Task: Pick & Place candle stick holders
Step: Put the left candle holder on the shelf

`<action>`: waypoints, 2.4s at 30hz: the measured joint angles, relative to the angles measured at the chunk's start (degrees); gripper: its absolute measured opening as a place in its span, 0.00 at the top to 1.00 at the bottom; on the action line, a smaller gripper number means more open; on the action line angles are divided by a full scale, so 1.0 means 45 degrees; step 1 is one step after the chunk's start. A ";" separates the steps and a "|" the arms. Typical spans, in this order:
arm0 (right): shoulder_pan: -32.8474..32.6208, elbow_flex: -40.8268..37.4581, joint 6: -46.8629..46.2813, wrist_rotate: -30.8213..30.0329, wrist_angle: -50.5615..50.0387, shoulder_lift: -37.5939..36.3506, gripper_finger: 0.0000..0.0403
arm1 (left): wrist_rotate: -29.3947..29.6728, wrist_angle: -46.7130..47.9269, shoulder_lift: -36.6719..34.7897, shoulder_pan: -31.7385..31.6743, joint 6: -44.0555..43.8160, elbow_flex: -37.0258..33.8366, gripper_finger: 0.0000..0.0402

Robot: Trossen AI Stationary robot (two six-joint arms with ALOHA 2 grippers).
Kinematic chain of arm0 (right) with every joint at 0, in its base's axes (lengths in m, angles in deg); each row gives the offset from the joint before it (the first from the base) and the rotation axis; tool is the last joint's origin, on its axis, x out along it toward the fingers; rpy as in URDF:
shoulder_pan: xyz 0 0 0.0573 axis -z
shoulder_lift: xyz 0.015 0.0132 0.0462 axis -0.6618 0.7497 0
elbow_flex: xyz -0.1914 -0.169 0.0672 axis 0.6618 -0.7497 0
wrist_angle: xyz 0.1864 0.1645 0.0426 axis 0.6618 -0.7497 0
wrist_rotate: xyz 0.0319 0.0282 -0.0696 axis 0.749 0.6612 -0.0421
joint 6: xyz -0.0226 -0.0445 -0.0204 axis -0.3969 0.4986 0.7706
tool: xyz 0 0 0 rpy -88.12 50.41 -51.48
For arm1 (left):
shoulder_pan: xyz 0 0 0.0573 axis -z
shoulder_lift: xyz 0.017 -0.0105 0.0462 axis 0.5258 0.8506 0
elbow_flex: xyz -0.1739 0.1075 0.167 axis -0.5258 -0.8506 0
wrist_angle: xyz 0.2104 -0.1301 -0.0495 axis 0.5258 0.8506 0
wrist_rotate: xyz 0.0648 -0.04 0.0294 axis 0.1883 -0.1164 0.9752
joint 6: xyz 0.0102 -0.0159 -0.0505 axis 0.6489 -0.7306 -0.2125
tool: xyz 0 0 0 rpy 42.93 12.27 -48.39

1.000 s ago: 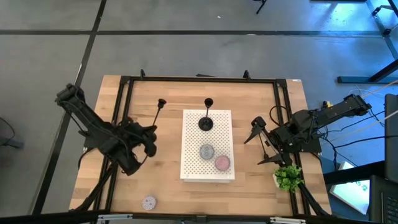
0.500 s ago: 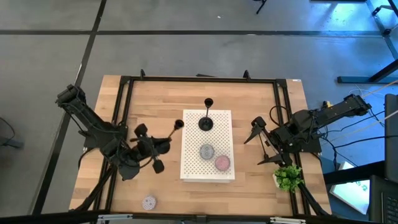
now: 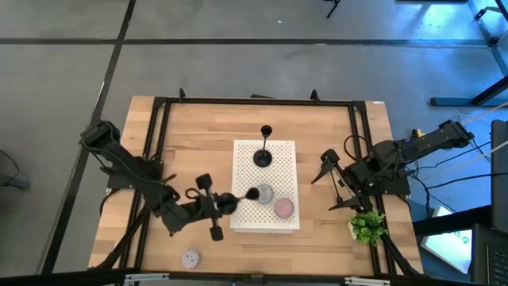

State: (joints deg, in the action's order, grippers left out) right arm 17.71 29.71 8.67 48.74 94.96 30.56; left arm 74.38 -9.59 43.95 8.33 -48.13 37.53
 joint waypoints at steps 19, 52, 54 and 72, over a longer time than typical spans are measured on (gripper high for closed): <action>0.0000 0.0000 0.0000 -0.0005 -0.0090 0.0000 0.03 | -0.3867 -1.1263 0.0956 -0.0640 0.2613 -0.3758 0.99; 0.0005 0.0000 0.0248 -0.0015 -0.0178 0.0004 0.03 | -0.6338 -1.2806 0.3263 -0.1777 0.1316 -0.3900 0.99; 0.0006 0.0000 0.0248 -0.0015 -0.0179 0.0002 0.03 | -0.6318 -1.2803 0.3263 -0.1739 0.1317 -0.3900 0.99; 0.0005 0.0000 0.0251 -0.0015 -0.0188 0.0003 0.03 | -0.6403 -1.3907 0.4267 -0.1943 0.1182 -0.3900 0.99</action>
State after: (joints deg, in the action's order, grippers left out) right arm 17.74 29.71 9.80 48.68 94.12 30.57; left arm 45.56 -72.17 63.15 -0.41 -42.81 19.98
